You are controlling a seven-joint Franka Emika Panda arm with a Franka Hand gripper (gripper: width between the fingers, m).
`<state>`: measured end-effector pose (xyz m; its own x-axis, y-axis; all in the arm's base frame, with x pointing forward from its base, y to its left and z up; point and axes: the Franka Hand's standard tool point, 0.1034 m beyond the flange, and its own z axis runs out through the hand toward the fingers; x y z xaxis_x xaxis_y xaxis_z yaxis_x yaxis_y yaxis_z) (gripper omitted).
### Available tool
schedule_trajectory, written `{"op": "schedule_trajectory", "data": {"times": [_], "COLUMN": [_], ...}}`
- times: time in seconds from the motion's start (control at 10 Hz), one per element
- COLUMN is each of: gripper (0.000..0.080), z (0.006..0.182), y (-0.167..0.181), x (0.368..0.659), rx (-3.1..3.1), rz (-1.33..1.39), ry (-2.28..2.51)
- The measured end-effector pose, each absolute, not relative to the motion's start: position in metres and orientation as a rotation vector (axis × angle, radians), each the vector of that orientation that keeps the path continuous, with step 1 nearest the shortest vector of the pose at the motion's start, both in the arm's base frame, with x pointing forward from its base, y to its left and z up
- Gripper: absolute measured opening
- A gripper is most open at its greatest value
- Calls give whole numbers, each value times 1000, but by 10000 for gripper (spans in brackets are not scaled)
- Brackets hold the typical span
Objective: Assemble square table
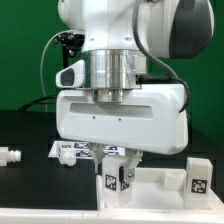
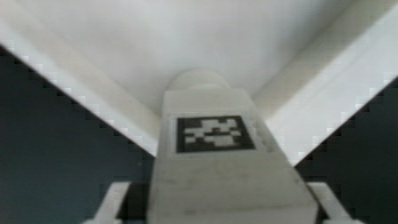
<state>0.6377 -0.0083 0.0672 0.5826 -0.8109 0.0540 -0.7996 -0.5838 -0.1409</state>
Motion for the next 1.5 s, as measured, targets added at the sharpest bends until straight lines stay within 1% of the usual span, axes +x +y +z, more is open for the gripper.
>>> {"op": "schedule_trajectory", "data": {"times": [0.3,0.5,0.8,1.0,1.1,1.2,1.3,1.4,1.5], "gripper": [285,285,285,285,440,568,568,633,644], "z": [66,66,66,65,65,65,66,72,80], "y": [-8,-5,-4,-5,-5,-5,-5,-6,-5], "x": [635,634,634,634,633,633,634,636,639], "rx": [-2284,-2002,-1793,-1787,-1787,-1788,-1821,-1949,-2049], "rz": [-100,-54,-24,-25,-24,-24,-28,-45,-68], "ry": [1954,2200,2361,2366,2366,2366,2340,2226,2119]}}
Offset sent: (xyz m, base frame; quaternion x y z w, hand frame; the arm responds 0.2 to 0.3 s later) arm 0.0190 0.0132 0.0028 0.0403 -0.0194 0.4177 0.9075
